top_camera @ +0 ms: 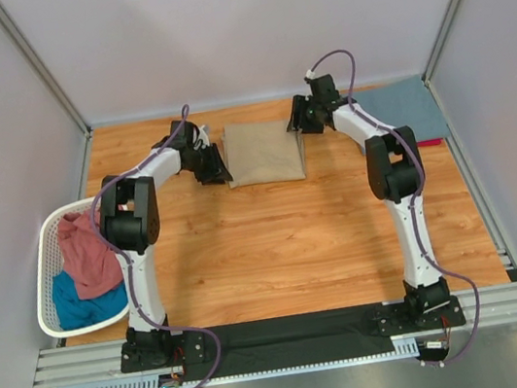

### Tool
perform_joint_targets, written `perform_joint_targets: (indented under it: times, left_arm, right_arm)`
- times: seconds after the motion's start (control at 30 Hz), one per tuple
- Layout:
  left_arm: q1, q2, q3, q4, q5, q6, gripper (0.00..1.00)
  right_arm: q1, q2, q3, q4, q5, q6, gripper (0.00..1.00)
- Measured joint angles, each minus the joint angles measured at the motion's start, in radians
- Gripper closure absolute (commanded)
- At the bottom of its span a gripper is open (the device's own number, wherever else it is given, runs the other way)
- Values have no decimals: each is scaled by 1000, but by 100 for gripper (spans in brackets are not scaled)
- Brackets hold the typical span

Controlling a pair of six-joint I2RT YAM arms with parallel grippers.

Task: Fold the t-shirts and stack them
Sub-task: Fold the tshirt, then neatly place the folded tshirt to the corner

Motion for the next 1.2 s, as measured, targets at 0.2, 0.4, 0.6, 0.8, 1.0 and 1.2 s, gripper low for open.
perform_joint_targets:
  times: [0.2,0.4,0.6,0.8,1.0,1.2]
  left_arm:
    - [0,1,-1,0,-15,-4,74]
    - [-1,2,-20,5,-17,-18,89]
    - [-2,-2,-41,27,-11,-38,100]
    - [-13,-58,-117,29,-27,-45,100]
    - [-24,-99,-161,2,-50,-58,100]
    - [-30,-120,-161,-31,-76,-74,100]
  right_arm:
    - [22,33,26,-34,38,-3,44]
    - [26,33,26,-34,63,-3,44]
    - [31,-9,-49,-2,61,0,44]
    - [32,-107,-186,11,45,17,43]
    - [32,-157,-217,23,46,32,40]
    - [35,-151,-203,14,64,34,40]
